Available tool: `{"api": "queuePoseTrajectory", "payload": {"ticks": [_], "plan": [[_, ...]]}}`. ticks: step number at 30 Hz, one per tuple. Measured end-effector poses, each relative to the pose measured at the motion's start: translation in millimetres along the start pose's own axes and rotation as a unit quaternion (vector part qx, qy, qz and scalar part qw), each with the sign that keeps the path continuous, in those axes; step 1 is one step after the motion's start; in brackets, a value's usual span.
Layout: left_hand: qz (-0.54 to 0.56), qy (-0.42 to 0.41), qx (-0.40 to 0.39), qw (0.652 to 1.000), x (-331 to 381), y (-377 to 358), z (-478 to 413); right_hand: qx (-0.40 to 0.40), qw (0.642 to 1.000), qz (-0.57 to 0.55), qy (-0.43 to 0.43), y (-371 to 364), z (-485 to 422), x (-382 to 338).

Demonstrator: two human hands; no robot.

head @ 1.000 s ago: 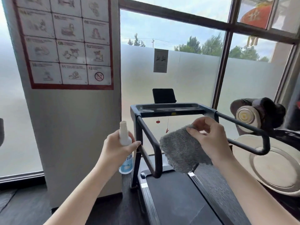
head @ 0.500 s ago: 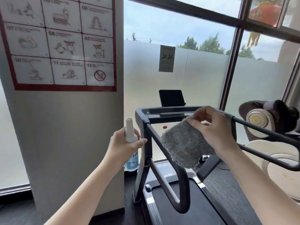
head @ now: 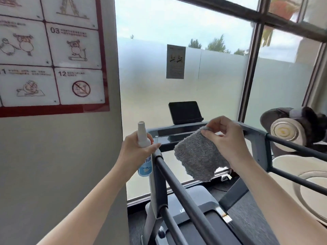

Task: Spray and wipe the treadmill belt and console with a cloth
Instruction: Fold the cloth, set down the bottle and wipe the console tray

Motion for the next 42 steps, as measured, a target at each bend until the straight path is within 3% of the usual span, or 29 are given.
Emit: {"api": "queuePoseTrajectory", "payload": {"ticks": [18, 42], "plan": [[0.038, -0.030, -0.123, 0.991, -109.8, -75.0, -235.3, 0.097, 0.985, 0.126, -0.068, -80.5, -105.7, 137.0], [0.068, 0.011, -0.193, 0.979, -231.9, -177.5, -398.7, 0.055, 0.974, 0.168, -0.140, -142.4, -168.5, 282.4]]}}
Point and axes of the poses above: each hand's wrist, its own z-axis away from the middle knuckle, its own y-axis out of the back of the hand, x = y × z, the point moved 9 cm from there along -z, towards the middle knuckle, and after that the axes turned 5 degrees about y, right-handed, at the moved point
